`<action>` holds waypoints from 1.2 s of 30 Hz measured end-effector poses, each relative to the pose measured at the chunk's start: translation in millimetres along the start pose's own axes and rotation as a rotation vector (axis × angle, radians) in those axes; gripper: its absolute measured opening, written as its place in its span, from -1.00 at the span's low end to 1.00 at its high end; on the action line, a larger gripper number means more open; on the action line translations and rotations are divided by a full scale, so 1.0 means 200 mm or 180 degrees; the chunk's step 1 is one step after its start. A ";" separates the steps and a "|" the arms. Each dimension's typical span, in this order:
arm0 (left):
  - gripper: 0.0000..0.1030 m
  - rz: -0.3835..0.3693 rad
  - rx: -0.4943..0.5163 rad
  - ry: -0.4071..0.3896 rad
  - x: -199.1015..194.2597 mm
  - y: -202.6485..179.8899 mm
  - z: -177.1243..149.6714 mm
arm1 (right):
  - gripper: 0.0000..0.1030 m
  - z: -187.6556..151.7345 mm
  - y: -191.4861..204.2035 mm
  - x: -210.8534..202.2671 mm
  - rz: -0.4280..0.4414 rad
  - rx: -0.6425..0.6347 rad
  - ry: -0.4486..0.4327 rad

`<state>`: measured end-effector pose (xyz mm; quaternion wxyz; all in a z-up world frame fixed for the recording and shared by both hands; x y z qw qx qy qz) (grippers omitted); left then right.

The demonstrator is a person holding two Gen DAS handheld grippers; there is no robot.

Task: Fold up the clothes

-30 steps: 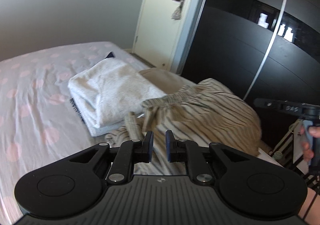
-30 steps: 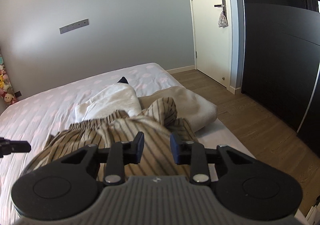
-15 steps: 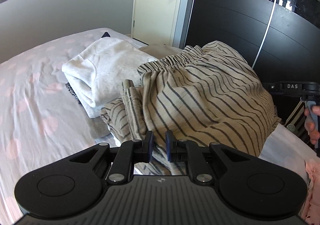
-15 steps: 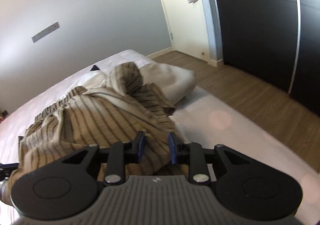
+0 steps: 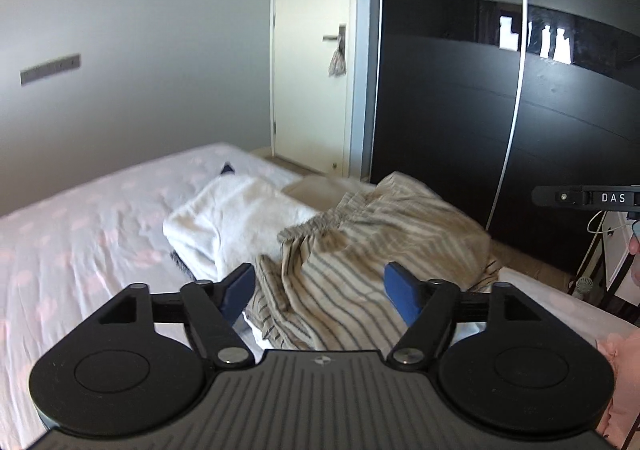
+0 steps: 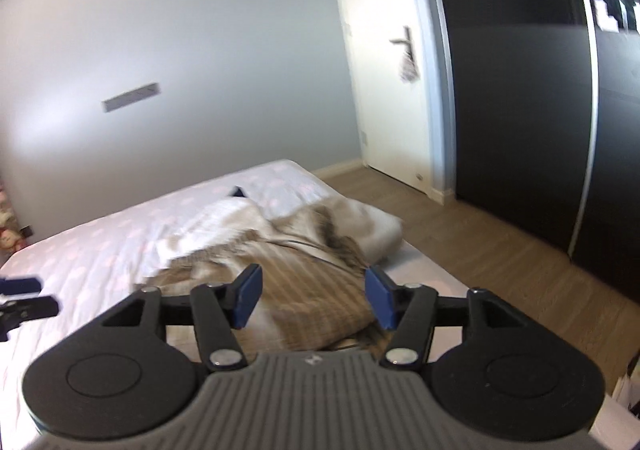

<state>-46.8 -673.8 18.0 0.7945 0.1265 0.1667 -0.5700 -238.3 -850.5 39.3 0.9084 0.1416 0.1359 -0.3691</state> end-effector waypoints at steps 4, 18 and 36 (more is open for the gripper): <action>0.49 0.0082 0.0027 -0.0083 -0.13 -0.05 0.03 | 0.31 0.03 0.16 -0.20 0.0063 -0.0100 -0.0133; 0.58 0.0130 -0.0318 0.0021 -0.33 -0.06 -0.15 | 0.88 -0.20 0.49 -0.57 0.0059 -0.0102 -0.0168; 0.58 0.0163 -0.0408 0.0170 -0.41 -0.15 -0.37 | 0.91 -0.47 0.59 -0.69 -0.0174 -0.0291 -0.0074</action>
Point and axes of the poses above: each gripper's, at about its wrist camera, not at the fingertips, and x roughly the way its jaws point, y to its left, z to its top, the point moved 7 cm from there along x, roughly the way its jaws point, and after that the axes turned 3 degrees about -y, right-handed, at the moved point
